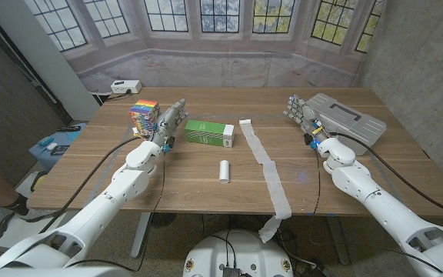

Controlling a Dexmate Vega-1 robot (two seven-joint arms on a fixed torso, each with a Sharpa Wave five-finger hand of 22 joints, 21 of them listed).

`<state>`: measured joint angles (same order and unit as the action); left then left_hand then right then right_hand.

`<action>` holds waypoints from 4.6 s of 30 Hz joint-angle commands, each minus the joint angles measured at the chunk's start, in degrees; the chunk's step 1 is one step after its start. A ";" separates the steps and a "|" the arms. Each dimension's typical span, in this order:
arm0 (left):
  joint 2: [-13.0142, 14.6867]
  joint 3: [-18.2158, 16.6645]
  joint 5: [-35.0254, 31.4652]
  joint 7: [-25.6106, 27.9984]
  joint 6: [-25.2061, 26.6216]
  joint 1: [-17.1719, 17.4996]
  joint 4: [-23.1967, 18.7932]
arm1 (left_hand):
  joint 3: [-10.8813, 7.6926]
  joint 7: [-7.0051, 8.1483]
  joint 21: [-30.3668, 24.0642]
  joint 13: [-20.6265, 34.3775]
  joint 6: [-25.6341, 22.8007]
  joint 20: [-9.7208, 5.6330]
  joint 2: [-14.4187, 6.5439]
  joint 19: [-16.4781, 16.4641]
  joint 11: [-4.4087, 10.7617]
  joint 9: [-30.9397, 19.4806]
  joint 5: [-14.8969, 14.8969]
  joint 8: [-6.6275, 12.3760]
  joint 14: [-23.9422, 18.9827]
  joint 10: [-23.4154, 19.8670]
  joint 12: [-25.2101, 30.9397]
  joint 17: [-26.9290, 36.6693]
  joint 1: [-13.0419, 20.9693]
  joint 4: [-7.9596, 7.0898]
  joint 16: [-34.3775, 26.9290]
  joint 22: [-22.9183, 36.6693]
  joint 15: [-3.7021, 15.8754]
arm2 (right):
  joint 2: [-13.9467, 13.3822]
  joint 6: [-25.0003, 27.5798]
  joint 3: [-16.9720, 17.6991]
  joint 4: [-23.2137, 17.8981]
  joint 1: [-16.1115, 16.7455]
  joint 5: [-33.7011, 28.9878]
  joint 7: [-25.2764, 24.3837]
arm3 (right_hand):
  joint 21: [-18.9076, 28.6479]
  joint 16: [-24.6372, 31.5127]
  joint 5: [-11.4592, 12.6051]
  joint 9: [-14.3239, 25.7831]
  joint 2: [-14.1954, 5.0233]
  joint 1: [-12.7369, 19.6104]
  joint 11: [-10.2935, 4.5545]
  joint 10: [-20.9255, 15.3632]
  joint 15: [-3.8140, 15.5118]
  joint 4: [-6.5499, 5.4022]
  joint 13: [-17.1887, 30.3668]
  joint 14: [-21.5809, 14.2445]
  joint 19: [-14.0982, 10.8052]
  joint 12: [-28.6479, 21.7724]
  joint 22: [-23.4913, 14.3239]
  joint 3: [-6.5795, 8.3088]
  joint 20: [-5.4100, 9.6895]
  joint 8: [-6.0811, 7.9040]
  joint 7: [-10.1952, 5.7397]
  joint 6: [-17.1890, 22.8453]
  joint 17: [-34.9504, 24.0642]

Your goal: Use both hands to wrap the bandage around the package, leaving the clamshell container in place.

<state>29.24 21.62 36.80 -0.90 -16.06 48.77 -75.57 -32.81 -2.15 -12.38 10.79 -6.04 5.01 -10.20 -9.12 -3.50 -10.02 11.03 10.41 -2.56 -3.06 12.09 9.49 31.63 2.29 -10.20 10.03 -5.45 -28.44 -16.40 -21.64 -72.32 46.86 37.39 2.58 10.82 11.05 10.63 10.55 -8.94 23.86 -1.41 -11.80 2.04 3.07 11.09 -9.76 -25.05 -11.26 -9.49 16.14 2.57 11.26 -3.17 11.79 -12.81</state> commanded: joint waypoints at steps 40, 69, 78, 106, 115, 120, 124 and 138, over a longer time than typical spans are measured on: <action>14.75 1.96 -8.87 3.16 17.10 0.82 -19.95 | 0.79 0.69 0.26 0.08 -1.82 -0.26 2.43 -1.33 1.08 -0.18 0.71 0.33 -0.50 -1.02 0.06 0.12 1.99 4.34 -0.11 0.09 0.30 | 3.38 -2.82 -0.53 10.37 -4.65 0.05 2.91 | 0.25 0.62 -0.26 0.18 -0.04 1.29 1.44 -0.14 0.64 1.39 0.25 0.00 -0.43 -0.03 -0.28 0.85 0.10 0.02 0.71 0.63 0.19; 24.61 5.25 -23.06 -1.14 29.20 -4.53 -31.47 | -0.49 1.15 -0.11 1.21 -7.75 2.39 6.20 -4.82 5.75 -0.48 2.83 1.96 -5.22 -7.91 2.24 0.52 10.94 8.40 -0.72 0.34 1.29 | 2.07 -3.59 0.33 8.55 -3.54 -0.17 1.98 | 0.26 0.84 -0.42 0.21 0.05 1.49 1.53 -0.04 0.51 1.97 0.31 0.12 -0.47 -0.05 -0.29 0.90 0.05 0.00 1.12 0.78 0.27; 28.71 6.41 -27.21 -5.78 33.10 -6.82 -35.28 | -0.33 1.12 -0.24 1.74 -8.17 2.13 7.29 -5.36 6.46 -0.58 2.90 1.92 -5.40 -8.66 2.65 0.55 12.04 8.43 -0.69 0.47 1.77 | 1.61 -3.41 0.56 6.85 -2.51 -0.32 0.88 | 0.28 0.89 -0.46 0.22 0.08 1.43 1.59 -0.04 0.28 2.05 0.32 0.20 -0.53 -0.07 -0.30 0.86 -0.17 -0.01 1.32 0.82 0.27; 30.93 12.09 -40.33 -23.05 31.25 -17.91 -31.41 | 0.71 2.06 0.17 2.84 -9.95 2.01 13.22 -4.90 4.58 -0.83 0.69 1.79 -6.05 -9.78 2.85 0.66 20.01 8.27 -0.37 0.71 2.05 | 1.63 -2.54 0.59 3.52 -0.43 -1.06 -2.88 | 0.38 1.15 -0.53 0.24 0.15 1.18 1.96 -0.02 0.05 2.32 0.37 0.20 -0.84 -0.12 -0.32 0.72 -0.90 -0.01 1.39 1.01 0.24; 27.85 16.21 -43.86 -33.15 30.66 -24.87 -27.19 | 2.01 1.19 0.82 3.25 -6.46 3.09 14.82 -2.63 2.92 -0.89 -0.70 0.54 -3.12 -6.53 1.55 0.69 21.63 7.39 0.05 0.77 -3.33 | 1.44 -2.33 0.94 2.61 0.53 -0.86 -3.78 | 0.39 1.20 -0.54 0.25 0.19 1.07 2.17 -0.01 -0.03 2.38 0.37 0.24 -0.92 -0.13 -0.34 0.66 -1.12 -0.02 1.43 1.02 0.23; 26.14 18.39 -45.86 -37.57 29.15 -28.11 -24.50 | 2.91 0.31 0.96 3.34 -4.93 3.49 15.96 -1.80 1.84 -0.88 -0.64 0.19 -1.90 -5.00 1.04 0.68 21.39 7.15 0.15 0.79 -4.08 | 1.57 -2.56 1.08 2.47 0.91 -0.80 -4.18 | 0.39 1.23 -0.54 0.25 0.18 1.05 2.36 0.06 -0.02 2.43 0.38 0.25 -0.93 -0.11 -0.34 0.65 -1.10 -0.03 1.47 1.03 0.24; 24.98 19.74 -47.56 -40.20 28.03 -30.15 -22.84 | 3.35 -0.61 1.02 3.38 -3.98 3.41 16.41 -1.32 1.30 -0.89 -0.47 0.03 -1.19 -4.46 0.89 0.68 21.24 6.99 0.18 0.79 -4.10 | 1.75 -2.90 1.22 2.41 1.25 -0.70 -4.46 | 0.39 1.24 -0.54 0.26 0.19 1.00 2.71 0.11 -0.08 2.45 0.38 0.29 -0.95 -0.10 -0.35 0.63 -1.12 -0.04 1.54 1.01 0.23; 23.43 22.25 -52.09 -45.93 25.73 -33.19 -21.12 | 3.94 -2.07 1.02 3.47 -2.08 3.32 16.92 -0.62 0.44 -0.90 -0.05 -0.10 -0.12 -3.29 0.62 0.70 21.52 6.94 0.12 0.81 -4.26 | 1.61 -3.14 1.71 0.53 3.17 -0.86 -6.48 | 0.37 1.27 -0.54 0.27 0.18 0.97 3.19 0.43 -0.27 2.62 0.40 0.42 -0.94 -0.03 -0.36 0.62 -1.25 -0.09 1.84 0.97 0.25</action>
<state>53.89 41.88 -11.85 -42.27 11.37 18.05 -98.14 -28.98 -4.09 -11.33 13.99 -8.38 8.40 6.30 -10.01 -3.07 -10.81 10.60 10.37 -3.15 -6.52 12.71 10.00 52.88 9.24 -10.17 10.55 -9.73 -26.82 -19.19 -20.27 -70.60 48.73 36.61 -2.53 10.81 11.94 10.35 10.52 -8.85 24.67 1.42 -11.31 1.82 5.54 11.42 -9.54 -25.86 -11.25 -9.74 16.69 1.74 11.26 -1.83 12.47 -12.54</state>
